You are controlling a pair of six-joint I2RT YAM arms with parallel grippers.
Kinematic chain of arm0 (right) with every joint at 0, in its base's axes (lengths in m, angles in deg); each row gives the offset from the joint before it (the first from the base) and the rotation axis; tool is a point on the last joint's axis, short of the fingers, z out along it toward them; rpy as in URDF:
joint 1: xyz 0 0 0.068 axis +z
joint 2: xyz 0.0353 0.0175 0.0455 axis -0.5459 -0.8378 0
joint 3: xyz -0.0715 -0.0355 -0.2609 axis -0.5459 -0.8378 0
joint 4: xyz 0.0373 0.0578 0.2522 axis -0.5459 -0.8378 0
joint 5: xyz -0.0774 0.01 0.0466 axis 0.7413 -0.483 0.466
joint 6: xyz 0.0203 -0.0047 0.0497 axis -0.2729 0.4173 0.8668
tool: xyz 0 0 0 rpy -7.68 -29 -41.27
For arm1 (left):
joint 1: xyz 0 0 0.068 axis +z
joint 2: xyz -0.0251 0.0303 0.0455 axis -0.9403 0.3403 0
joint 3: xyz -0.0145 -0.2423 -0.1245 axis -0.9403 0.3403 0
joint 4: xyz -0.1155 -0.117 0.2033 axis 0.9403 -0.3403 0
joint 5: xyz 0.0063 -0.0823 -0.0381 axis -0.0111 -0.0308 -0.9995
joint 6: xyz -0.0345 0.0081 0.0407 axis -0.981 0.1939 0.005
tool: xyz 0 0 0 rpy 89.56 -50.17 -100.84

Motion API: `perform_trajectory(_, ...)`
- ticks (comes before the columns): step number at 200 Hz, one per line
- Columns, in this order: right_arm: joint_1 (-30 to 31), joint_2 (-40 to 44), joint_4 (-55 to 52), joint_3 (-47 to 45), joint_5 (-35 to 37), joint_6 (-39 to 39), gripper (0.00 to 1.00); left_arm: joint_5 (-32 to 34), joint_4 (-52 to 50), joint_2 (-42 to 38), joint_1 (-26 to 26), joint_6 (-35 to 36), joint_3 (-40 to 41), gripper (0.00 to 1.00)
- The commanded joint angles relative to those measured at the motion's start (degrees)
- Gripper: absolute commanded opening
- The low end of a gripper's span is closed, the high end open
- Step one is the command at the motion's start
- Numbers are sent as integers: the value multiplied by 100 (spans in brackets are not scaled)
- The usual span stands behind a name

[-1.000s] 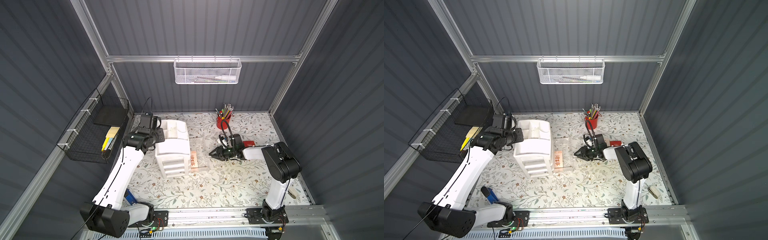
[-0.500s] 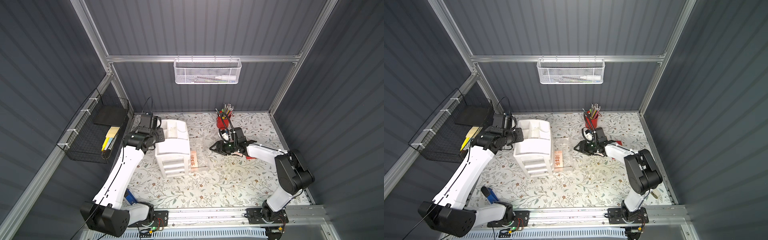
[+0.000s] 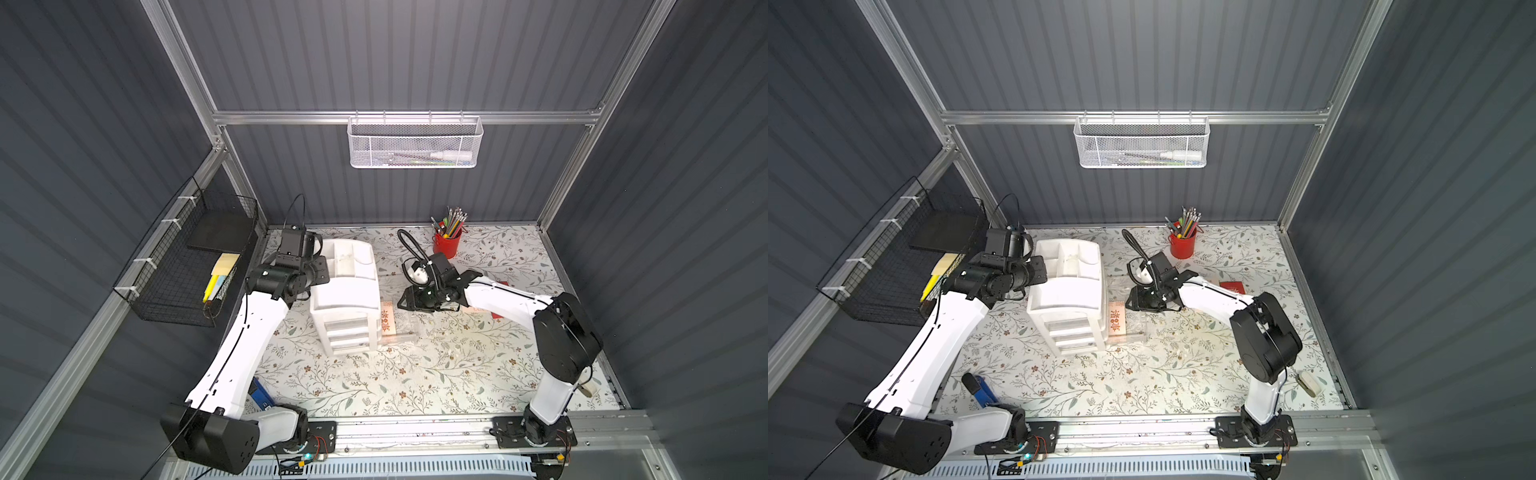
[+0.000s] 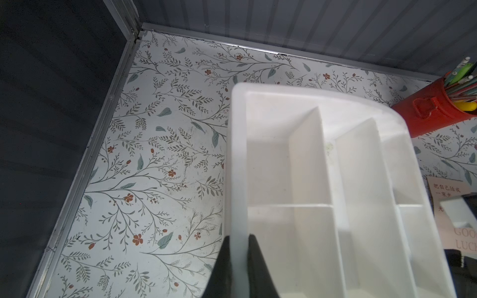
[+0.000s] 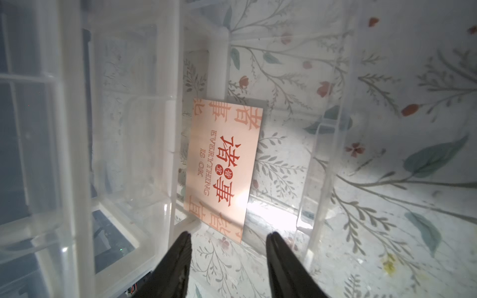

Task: Take the postcards out of the drawer
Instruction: Pick up the postcard from the drawer.

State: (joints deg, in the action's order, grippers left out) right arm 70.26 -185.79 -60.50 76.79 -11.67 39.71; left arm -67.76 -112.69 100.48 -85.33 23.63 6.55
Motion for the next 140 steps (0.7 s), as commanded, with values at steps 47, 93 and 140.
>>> perform_trajectory(47,334,-679,-330,523,197,114,57,150,205,-150,24,134,102,0)
perform_trajectory(93,440,-1103,-607,904,320,175,61,135,203,-167,20,143,103,0)
perform_trajectory(140,504,-1409,-857,1195,461,210,64,117,194,-191,27,165,123,0)
